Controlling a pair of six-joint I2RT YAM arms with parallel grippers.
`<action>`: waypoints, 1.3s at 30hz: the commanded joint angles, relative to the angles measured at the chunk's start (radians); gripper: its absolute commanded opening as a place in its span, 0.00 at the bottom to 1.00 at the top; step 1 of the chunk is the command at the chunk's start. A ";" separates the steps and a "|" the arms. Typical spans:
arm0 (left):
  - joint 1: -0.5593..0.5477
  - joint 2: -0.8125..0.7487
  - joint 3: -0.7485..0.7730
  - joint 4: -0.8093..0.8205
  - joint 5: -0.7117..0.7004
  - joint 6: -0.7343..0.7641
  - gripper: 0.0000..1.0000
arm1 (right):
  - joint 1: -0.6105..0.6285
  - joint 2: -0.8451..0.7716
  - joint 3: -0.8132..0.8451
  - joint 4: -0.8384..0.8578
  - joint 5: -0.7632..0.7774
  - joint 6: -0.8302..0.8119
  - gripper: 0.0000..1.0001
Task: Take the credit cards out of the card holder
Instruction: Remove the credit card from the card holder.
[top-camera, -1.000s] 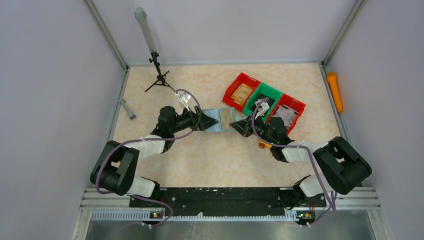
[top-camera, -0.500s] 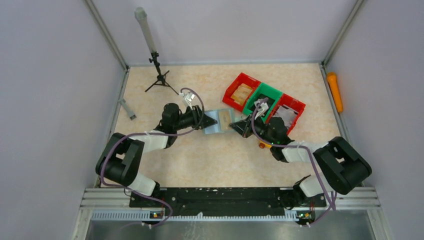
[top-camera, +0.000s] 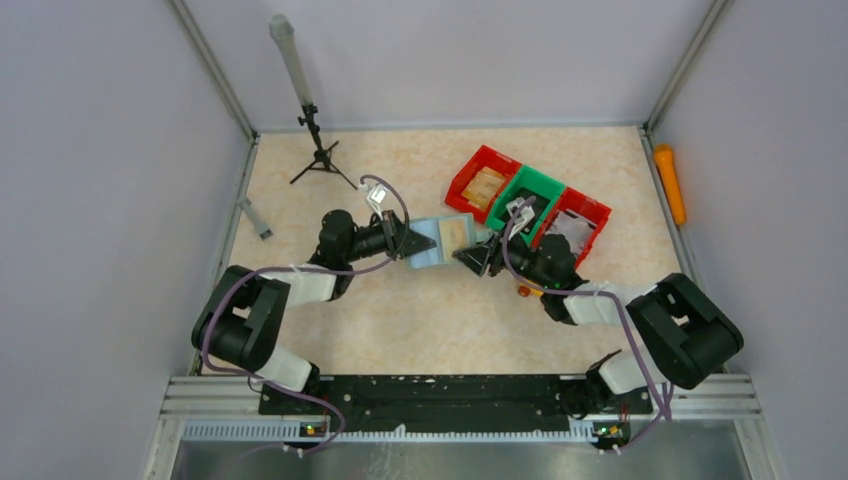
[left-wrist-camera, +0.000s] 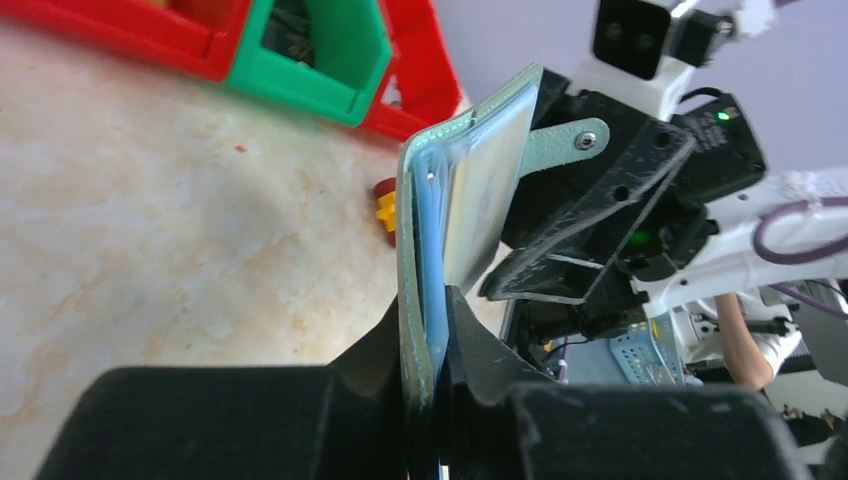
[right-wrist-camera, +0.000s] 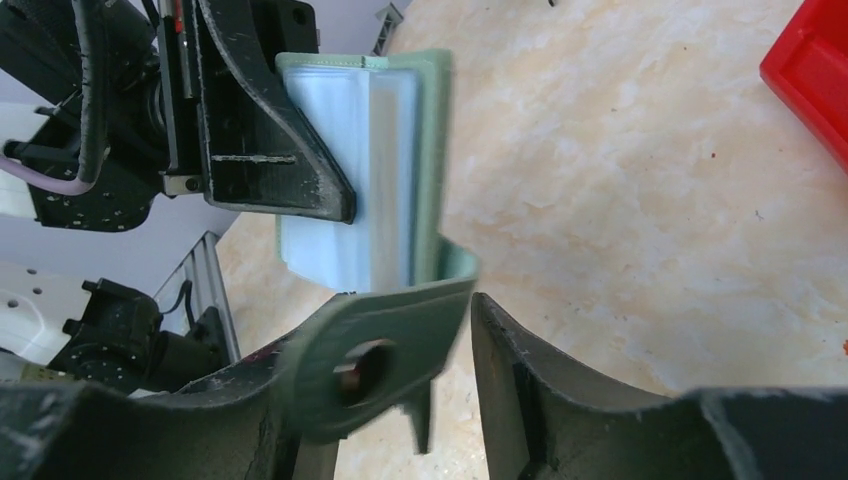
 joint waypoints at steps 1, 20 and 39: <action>0.004 -0.001 -0.019 0.300 0.093 -0.105 0.00 | -0.003 -0.008 0.022 0.085 -0.042 0.002 0.46; 0.004 -0.132 0.023 -0.201 -0.124 0.164 0.00 | -0.026 -0.034 -0.025 0.164 -0.030 0.031 0.45; 0.003 -0.127 0.024 -0.179 -0.100 0.153 0.00 | -0.032 -0.014 -0.008 0.159 -0.062 0.044 0.09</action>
